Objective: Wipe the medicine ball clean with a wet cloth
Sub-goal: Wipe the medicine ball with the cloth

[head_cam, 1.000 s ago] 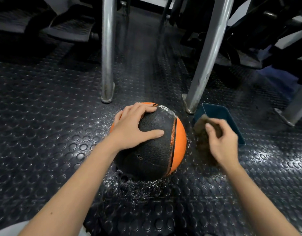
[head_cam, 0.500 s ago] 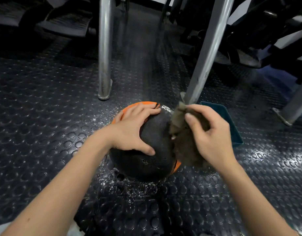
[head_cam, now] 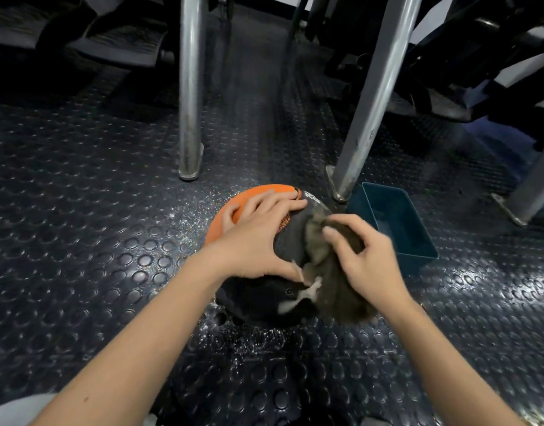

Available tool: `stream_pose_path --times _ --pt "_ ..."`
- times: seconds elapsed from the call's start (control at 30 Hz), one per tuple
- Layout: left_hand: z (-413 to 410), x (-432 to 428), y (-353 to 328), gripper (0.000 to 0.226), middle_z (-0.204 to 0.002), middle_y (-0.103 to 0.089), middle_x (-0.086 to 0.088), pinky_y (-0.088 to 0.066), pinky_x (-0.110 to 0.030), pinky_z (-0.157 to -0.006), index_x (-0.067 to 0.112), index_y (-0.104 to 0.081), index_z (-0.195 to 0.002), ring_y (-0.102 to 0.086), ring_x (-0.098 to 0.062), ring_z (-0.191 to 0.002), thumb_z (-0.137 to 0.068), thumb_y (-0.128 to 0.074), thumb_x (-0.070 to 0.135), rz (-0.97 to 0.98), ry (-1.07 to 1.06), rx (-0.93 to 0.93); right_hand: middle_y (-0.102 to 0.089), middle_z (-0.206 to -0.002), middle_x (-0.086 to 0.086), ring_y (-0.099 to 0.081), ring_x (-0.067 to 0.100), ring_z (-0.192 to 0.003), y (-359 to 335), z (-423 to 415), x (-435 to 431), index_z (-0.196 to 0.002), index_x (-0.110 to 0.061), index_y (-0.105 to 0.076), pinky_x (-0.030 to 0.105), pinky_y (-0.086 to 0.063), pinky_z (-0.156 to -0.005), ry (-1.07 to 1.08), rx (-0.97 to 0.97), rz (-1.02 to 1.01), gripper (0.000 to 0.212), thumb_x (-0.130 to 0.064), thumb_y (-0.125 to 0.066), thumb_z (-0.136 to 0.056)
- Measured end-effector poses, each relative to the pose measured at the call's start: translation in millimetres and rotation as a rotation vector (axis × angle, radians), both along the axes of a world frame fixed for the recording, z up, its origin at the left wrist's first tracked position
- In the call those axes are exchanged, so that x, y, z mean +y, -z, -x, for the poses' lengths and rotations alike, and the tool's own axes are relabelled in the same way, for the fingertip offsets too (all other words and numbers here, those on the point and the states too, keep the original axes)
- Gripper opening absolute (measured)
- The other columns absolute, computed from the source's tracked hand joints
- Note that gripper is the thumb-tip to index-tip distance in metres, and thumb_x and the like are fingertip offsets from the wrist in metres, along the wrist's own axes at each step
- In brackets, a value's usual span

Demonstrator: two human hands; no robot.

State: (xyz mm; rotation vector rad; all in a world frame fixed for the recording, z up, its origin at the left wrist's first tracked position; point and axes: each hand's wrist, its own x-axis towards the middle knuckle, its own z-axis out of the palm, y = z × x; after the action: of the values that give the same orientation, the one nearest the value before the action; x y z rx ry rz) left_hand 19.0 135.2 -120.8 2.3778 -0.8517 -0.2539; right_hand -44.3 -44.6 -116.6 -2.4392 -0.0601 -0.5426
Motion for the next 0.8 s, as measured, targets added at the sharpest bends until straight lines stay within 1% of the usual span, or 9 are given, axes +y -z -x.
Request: stream_pose_path --times 0.1,0.13,0.23,0.33,0.4,0.47,0.53,0.63,0.8 --pt "0.5 1.1 -0.1 0.099 -0.148 -0.008 0.030 0.000 -0.040 -0.109 0.046 -0.017 -0.142 0.000 0.011 -0.129 -0.062 -0.073 0.064 -0.007 -0.018 -0.017 -0.067 -0.091 -0.008 -0.062 0.017 -0.093 7.3 -6.4 -30.5 -0.094 -0.029 -0.065 0.035 -0.049 -0.085 0.220 0.109 0.106 0.009 -0.022 -0.062 -0.089" --pt "2.4 0.8 -1.6 0.098 -0.146 -0.011 0.029 -0.002 -0.037 -0.106 0.046 -0.018 -0.142 -0.002 0.010 -0.127 -0.063 -0.071 0.065 -0.020 -0.022 -0.027 -0.067 -0.089 -0.009 -0.062 0.016 -0.093 4.9 -4.1 -34.9 -0.091 -0.032 -0.063 0.034 -0.048 -0.084 0.249 0.120 0.065 0.009 -0.023 -0.062 -0.089" --pt "3.0 0.0 -4.7 0.083 -0.131 -0.027 0.026 -0.006 -0.033 -0.100 0.045 -0.031 -0.135 -0.014 -0.001 -0.122 -0.064 -0.067 0.068 -0.052 -0.060 -0.110 -0.064 -0.084 -0.021 -0.060 -0.001 -0.086 -7.3 -3.2 -21.9 -0.089 -0.030 -0.064 0.012 -0.042 -0.077 0.141 0.037 -0.047 0.011 -0.018 -0.064 -0.087" --pt "1.7 -1.3 -8.2 0.025 -0.092 -0.047 0.021 -0.008 -0.027 -0.088 0.041 -0.060 -0.089 -0.037 -0.004 -0.104 -0.074 -0.061 0.061 0.147 -0.229 -0.237 -0.066 -0.078 -0.018 -0.059 -0.005 -0.081 -8.0 -3.2 -13.1 -0.084 -0.028 -0.066 0.009 -0.040 -0.071 0.041 0.108 -0.042 0.010 -0.018 -0.067 -0.085" --pt "-0.8 0.0 -5.9 0.018 -0.083 -0.052 0.017 -0.009 -0.025 -0.088 0.040 -0.056 -0.068 -0.044 -0.002 -0.096 -0.082 -0.059 0.049 0.310 -0.381 -0.238 -0.068 -0.077 -0.017 -0.060 -0.003 -0.077 -11.0 -1.5 -18.5 -0.080 -0.032 -0.065 0.014 -0.043 -0.071 0.001 0.198 -0.104 0.014 -0.020 -0.069 -0.084" --pt "-6.2 2.3 1.9 0.004 -0.096 -0.049 0.019 -0.010 -0.026 -0.096 0.043 -0.054 -0.084 -0.044 -0.004 -0.106 -0.087 -0.057 0.042 0.387 -0.492 -0.177 -0.068 -0.081 -0.020 -0.061 -0.002 -0.077 -14.5 3.8 -23.2 -0.081 -0.032 -0.067 0.012 -0.044 -0.072 -0.063 0.277 -0.123 0.013 -0.019 -0.071 -0.082" --pt "-6.0 1.4 7.6 0.018 -0.109 -0.041 0.016 -0.010 -0.030 -0.105 0.037 -0.049 -0.107 -0.039 -0.009 -0.118 -0.090 -0.052 0.043 0.351 -0.554 -0.076 -0.069 -0.082 -0.018 -0.062 -0.002 -0.077 -20.3 8.9 -22.5 -0.083 -0.029 -0.069 0.010 -0.045 -0.072 -0.146 0.333 -0.140 0.013 -0.017 -0.072 -0.080" --pt "0.7 -1.1 14.0 0.032 -0.114 -0.032 0.014 -0.006 -0.033 -0.109 0.030 -0.042 -0.120 -0.032 -0.011 -0.125 -0.092 -0.046 0.045 0.278 -0.613 -0.047 -0.070 -0.084 -0.011 -0.063 0.000 -0.081 -23.9 9.2 -24.0 -0.084 -0.031 -0.071 0.011 -0.045 -0.076 -0.187 0.381 -0.176 0.015 -0.020 -0.075 -0.075" --pt "5.5 0.6 18.5 0.032 -0.114 -0.032 0.017 -0.005 -0.035 -0.111 0.032 -0.043 -0.120 -0.030 -0.010 -0.126 -0.092 -0.043 0.048 0.286 -0.650 -0.055 -0.053 -0.092 0.000 -0.055 0.019 -0.096 -5.6 0.9 -31.7 -0.102 -0.021 -0.068 0.018 -0.033 -0.080 0.224 0.258 0.077 0.016 -0.015 -0.065 -0.087"
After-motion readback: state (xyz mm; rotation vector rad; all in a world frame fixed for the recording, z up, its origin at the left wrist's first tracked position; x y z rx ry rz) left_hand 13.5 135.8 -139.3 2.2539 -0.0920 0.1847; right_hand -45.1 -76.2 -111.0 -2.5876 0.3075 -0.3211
